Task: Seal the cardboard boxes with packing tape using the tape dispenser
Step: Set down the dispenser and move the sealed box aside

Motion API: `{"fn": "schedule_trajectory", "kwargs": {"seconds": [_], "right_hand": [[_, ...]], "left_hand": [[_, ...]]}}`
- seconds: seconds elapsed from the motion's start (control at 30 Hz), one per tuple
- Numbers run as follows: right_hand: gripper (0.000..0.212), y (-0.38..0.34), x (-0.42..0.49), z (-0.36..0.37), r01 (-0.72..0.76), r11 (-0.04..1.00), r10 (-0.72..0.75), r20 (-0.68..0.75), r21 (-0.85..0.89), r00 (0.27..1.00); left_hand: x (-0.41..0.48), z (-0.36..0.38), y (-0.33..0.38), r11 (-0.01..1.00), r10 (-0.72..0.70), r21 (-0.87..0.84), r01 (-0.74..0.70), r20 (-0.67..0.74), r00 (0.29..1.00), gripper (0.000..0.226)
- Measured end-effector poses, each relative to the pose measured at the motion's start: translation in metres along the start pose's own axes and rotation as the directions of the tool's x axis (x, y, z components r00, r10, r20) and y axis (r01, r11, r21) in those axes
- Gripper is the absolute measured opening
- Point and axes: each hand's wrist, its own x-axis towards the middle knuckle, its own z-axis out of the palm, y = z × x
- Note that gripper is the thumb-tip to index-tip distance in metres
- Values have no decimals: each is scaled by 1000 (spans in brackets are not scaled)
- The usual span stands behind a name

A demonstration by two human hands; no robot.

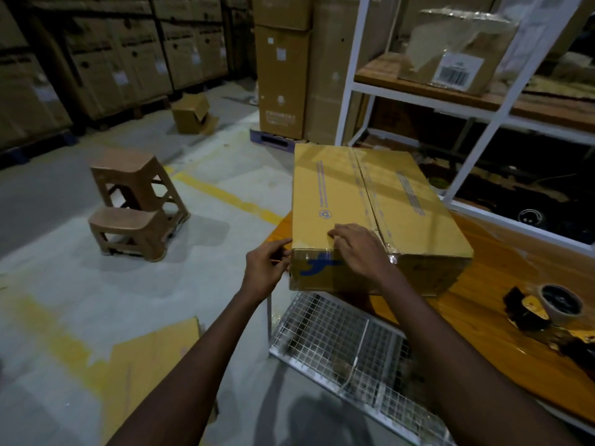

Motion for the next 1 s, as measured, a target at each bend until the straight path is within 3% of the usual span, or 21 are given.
{"fn": "schedule_trajectory", "kwargs": {"seconds": [0.2,0.33,0.5,0.63,0.77,1.0], "right_hand": [[38,4,-2,5,27,999,-27,-22,-21,999],[37,5,-3,7,24,998,-25,-27,-53,999],[37,6,-2,6,15,997,-17,-22,-82,1000],[36,8,-3,7,30,995,-32,-26,-94,999],[35,10,-4,8,40,994,-44,-43,-99,998],[41,15,-8,10,62,986,-75,-82,-156,994]], "left_hand": [[19,-2,-7,988,126,83,-132,75,989,41],[26,-3,-15,941,211,214,-261,229,950,59],[41,0,-13,772,275,469,-428,361,891,62],[53,-2,-15,649,391,466,-601,472,790,52],[65,3,-7,462,486,433,-774,607,629,44],[71,-9,-15,251,486,396,-883,738,469,56]]}}
